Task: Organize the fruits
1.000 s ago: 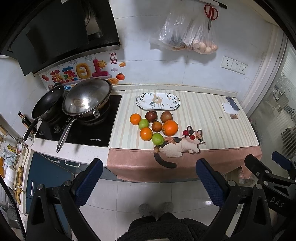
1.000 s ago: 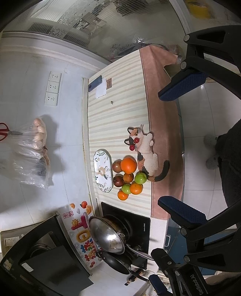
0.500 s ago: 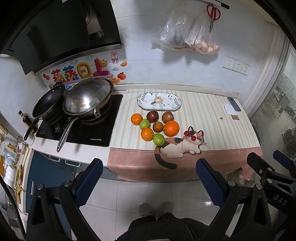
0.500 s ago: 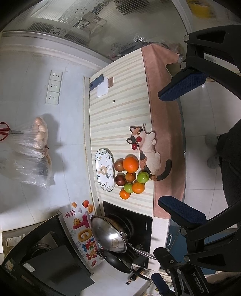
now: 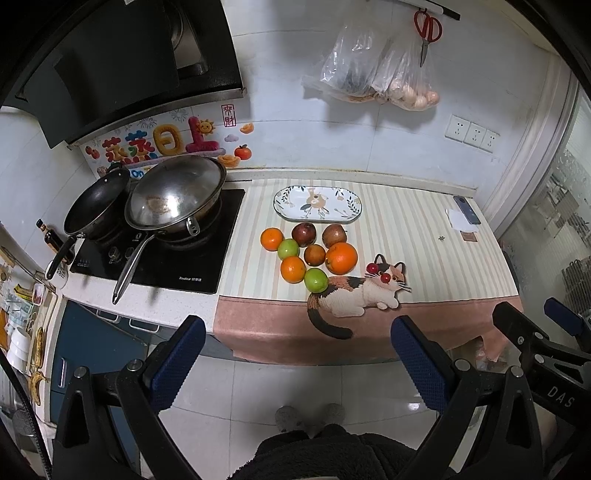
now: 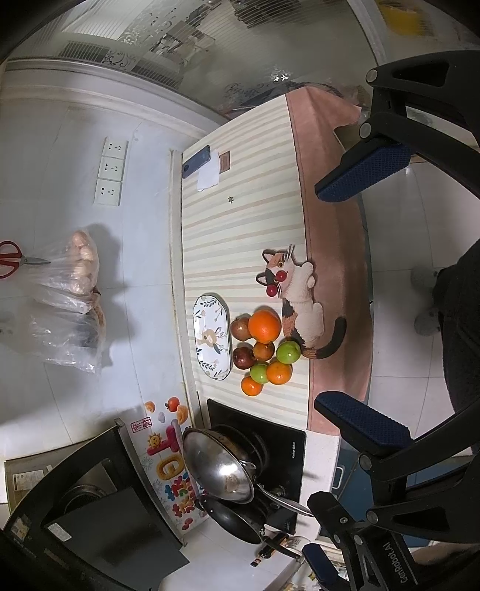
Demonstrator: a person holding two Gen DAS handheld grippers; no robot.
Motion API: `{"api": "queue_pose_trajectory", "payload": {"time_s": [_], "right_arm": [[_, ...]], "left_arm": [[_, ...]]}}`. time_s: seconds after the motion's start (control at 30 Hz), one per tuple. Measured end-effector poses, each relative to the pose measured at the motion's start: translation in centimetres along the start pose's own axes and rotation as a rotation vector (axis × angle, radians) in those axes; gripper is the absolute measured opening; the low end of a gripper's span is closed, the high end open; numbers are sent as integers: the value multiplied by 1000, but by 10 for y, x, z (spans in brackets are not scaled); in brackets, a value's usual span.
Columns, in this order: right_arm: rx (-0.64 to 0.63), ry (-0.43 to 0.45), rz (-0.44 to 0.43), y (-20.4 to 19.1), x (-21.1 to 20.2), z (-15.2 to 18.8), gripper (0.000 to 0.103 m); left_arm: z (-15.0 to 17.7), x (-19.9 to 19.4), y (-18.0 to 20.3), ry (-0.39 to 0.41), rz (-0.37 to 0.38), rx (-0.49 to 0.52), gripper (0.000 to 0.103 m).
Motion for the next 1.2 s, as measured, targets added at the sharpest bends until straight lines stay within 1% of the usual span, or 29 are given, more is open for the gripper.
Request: {"api": "queue_pose_trajectory", "payload": {"time_s": [0.6, 0.97, 1.0, 1.07, 1.17, 1.2], "right_arm": [[-16, -6, -5, -7, 3, -8, 103], [0, -8, -8, -7, 6, -7, 103], [10, -6, -11, -7, 8, -8, 103], [46, 27, -36, -7, 11, -11, 103], [64, 77, -52, -8, 23, -18, 103], [67, 75, -49, -8, 30, -20, 103]], "left_arm": [[-1, 4, -1, -7, 3, -5, 103], [-6, 9, -4, -6, 4, -6, 103], [-5, 10, -4, -1, 1, -7, 103], [-10, 15, -8, 14, -14, -9, 103], [-21, 29, -18, 33, -16, -16, 103], [-26, 38, -21, 33, -16, -12, 103]]}}
Point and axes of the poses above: each gripper's, at about its wrist camera, not at the fingertips, and x roughly the way its jaws point, y to its right, z to its underside, the point moved 4 cm from there along x, roughly the way its jaws point, and after that the axes turned 4 degrees about -z, right-handed, at the moved point
